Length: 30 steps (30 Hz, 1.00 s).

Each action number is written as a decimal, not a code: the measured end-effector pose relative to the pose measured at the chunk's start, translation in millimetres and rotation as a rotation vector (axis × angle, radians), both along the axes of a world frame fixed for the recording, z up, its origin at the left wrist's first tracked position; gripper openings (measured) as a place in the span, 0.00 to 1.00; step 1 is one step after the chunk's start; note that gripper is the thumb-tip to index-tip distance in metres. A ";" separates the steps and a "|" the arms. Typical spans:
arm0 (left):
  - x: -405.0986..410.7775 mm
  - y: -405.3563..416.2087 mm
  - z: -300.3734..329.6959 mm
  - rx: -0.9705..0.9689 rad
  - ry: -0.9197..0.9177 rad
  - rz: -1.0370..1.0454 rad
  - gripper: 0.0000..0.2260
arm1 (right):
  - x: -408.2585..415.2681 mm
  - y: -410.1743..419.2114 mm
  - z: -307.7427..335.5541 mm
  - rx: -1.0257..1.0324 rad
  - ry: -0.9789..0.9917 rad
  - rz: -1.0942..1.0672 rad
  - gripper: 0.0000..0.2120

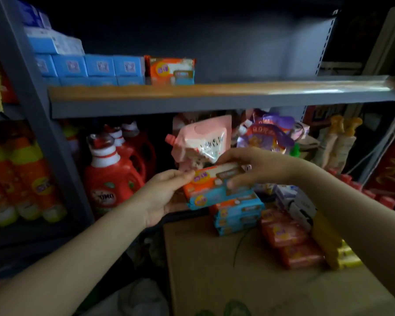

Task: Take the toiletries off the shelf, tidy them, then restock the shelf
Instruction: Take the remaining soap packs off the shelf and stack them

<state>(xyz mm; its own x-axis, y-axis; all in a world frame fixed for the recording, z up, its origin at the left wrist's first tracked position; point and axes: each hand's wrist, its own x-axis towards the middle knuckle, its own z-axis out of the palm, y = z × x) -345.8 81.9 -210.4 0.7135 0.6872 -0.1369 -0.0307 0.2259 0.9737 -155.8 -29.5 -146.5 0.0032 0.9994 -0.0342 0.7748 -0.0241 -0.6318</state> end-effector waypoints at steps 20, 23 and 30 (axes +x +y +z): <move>55.3 -40.7 -133.2 0.413 0.603 -0.028 0.11 | 45.6 -9.7 -75.2 0.243 -0.250 -0.132 0.05; 63.3 -39.6 -137.0 0.391 0.593 -0.022 0.13 | 46.8 -5.1 -76.1 0.246 -0.235 -0.105 0.05; 49.8 -15.3 -95.8 0.614 0.447 0.070 0.11 | 43.7 7.0 -44.4 0.313 -0.171 -0.070 0.07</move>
